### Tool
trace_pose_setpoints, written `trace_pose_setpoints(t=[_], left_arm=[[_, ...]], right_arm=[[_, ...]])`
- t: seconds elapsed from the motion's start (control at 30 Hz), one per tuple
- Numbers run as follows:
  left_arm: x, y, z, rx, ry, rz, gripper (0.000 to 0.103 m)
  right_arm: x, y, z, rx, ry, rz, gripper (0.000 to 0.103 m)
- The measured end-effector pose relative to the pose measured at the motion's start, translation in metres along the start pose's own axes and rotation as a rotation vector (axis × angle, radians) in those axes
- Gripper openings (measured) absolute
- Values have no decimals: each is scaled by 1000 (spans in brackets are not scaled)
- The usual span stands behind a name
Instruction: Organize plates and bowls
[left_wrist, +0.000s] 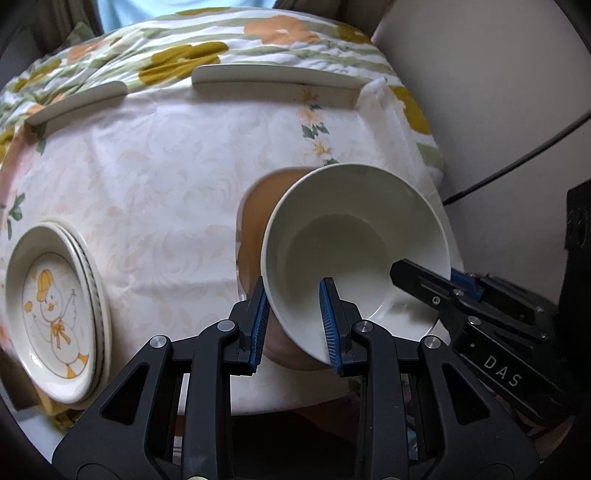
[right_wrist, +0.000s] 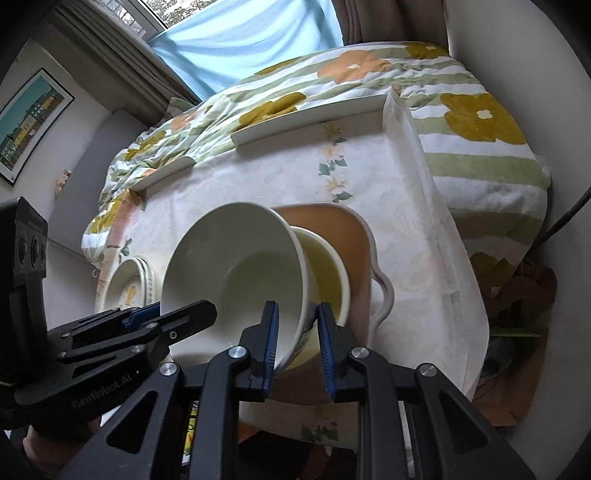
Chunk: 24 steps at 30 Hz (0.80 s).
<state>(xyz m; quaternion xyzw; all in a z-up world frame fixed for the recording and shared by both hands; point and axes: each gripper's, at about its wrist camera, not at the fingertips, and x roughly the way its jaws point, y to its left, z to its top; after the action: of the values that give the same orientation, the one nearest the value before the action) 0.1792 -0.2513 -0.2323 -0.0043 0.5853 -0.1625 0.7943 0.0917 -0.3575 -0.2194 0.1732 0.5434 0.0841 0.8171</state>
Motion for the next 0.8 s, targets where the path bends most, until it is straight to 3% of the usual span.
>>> trace_pose_setpoints(t=[0.37, 0.8], left_arm=[[13, -9, 5, 83, 13, 95, 24], [14, -14, 5, 115, 5, 121, 24]], right_arm=[[9, 1, 0, -48, 1, -52, 19], [6, -1, -2, -53, -7, -63, 19]])
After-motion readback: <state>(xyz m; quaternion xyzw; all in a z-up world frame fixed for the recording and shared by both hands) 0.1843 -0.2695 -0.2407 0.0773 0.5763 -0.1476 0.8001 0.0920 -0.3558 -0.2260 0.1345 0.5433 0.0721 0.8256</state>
